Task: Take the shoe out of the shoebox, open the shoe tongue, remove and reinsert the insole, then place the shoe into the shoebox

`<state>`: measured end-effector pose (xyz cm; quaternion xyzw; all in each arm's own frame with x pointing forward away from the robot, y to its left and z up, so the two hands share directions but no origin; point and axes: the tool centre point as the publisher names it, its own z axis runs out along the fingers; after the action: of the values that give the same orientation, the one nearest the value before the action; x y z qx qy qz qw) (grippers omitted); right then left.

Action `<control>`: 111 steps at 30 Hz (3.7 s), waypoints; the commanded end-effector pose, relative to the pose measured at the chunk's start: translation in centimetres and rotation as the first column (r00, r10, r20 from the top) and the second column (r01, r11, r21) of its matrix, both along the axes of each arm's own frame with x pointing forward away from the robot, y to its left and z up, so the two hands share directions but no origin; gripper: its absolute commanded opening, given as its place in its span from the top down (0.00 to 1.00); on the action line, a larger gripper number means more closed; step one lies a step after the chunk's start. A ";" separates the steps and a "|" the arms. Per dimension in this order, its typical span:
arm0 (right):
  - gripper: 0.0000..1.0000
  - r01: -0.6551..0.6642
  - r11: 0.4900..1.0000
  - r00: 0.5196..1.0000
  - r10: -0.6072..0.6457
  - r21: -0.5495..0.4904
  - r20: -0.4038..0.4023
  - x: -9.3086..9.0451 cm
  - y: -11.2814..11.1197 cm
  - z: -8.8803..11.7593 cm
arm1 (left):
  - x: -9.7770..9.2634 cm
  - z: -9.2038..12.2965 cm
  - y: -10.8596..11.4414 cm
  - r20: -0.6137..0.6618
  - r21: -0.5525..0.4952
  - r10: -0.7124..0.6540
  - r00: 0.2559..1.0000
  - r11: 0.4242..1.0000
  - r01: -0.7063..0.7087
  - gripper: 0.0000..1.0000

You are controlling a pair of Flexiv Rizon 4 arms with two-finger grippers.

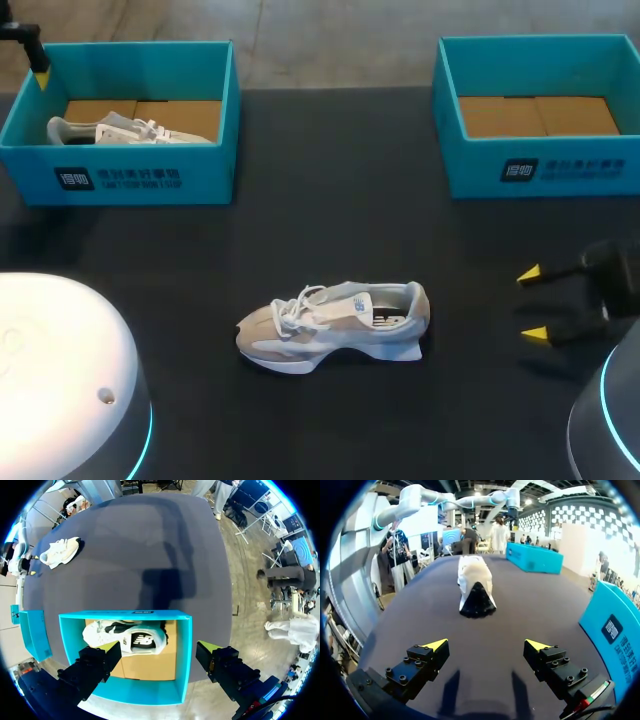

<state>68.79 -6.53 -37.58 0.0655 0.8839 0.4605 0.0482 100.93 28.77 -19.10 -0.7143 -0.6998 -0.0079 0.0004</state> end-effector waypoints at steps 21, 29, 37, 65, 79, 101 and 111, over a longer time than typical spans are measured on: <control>0.00 -0.045 0.994 0.998 0.041 0.098 0.039 -0.1 6.9 -1.0 | 0.0 0.1 0.0 0.000 0.003 -0.001 1.000 1.000 0.001 0.00; 0.00 -0.057 0.988 0.998 0.052 0.146 0.032 0.7 8.5 -1.9 | 0.0 0.1 0.0 0.000 0.003 -0.001 1.000 1.000 0.001 0.00; 0.00 -0.075 0.983 0.997 0.070 0.166 0.037 1.2 9.8 -1.9 | 0.0 0.1 0.0 0.000 0.003 -0.001 1.000 1.000 0.001 0.00; 0.00 -0.076 0.984 0.997 0.073 0.164 0.028 1.1 11.1 -2.2 | 0.0 0.1 0.0 0.000 0.003 -0.001 1.000 1.000 0.001 0.00; 0.00 -0.092 0.971 0.996 0.087 0.219 0.032 1.6 13.0 -3.2 | 0.0 0.1 0.0 0.000 0.003 -0.001 1.000 1.000 0.001 0.00; 0.00 -0.114 0.963 0.993 0.109 0.246 0.033 1.4 14.4 -3.6 | 0.0 0.1 0.0 0.000 0.003 -0.001 1.000 1.000 0.001 0.00; 0.00 -0.118 0.959 0.993 0.114 0.259 0.032 1.8 15.2 -3.6 | 0.0 0.1 0.0 0.000 0.003 -0.001 1.000 1.000 0.001 0.00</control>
<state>70.30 8.30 -40.98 0.0164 0.8170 0.5760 0.0210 100.93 28.77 -19.10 -0.7143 -0.6998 -0.0079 0.0004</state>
